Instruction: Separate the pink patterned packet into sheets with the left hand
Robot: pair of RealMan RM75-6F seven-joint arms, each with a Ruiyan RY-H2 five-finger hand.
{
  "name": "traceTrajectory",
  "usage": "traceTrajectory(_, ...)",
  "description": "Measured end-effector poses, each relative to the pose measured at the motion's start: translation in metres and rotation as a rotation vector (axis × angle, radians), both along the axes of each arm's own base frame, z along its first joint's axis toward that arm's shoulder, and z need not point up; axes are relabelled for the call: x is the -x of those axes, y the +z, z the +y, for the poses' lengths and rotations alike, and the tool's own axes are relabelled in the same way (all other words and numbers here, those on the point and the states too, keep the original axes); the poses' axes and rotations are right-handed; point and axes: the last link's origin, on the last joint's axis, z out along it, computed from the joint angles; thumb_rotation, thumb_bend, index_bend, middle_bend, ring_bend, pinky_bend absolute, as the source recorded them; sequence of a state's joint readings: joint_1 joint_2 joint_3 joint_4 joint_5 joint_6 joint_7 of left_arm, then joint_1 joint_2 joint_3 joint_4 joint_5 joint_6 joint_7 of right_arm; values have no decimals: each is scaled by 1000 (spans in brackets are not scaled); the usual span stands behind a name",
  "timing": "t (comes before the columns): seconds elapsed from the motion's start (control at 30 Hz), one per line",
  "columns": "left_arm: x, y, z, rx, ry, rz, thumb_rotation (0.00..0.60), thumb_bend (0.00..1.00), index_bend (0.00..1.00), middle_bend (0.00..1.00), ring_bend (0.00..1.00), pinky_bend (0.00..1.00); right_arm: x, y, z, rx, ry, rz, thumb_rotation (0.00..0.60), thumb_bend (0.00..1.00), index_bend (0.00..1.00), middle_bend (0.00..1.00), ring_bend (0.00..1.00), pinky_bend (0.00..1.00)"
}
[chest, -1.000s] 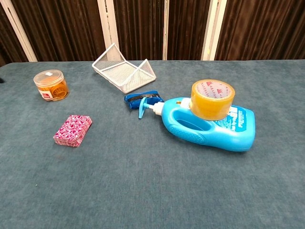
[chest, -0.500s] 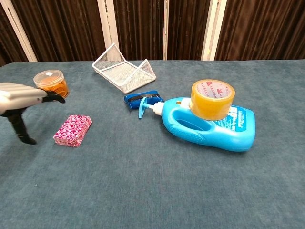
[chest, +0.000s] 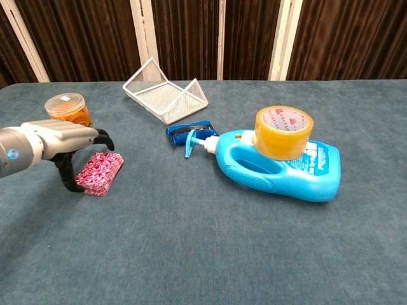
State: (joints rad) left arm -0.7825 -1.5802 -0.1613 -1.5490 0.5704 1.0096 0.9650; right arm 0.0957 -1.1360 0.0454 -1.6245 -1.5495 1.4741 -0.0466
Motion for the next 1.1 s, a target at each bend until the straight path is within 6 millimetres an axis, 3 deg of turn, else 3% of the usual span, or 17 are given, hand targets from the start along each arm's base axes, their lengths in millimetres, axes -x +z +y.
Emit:
traceTrajectory(0.13,-3,-5,1,-6,5,-20,600,421,461,0,0,0,0,0,0,0,0,0,600,363,0,0,0,87)
traceTrajectory(0.3,-5,-5,0,-18,-5,-39,600,439,533,0,0,0,0,0,0,1,2,0,600,363,0,0,0,87)
traceTrajectory(0.73,-33,15,-20,14,-86,-160,600,444,551,0,0,0,-1,-1,0,1,0,0,600,363,0,0,0,87)
traceTrajectory(1.1,-48,-9,-40,104,-124,-166,600,434,504,0,0,0,-1,1,0,12,2,-12,600,363,0,0,0,87)
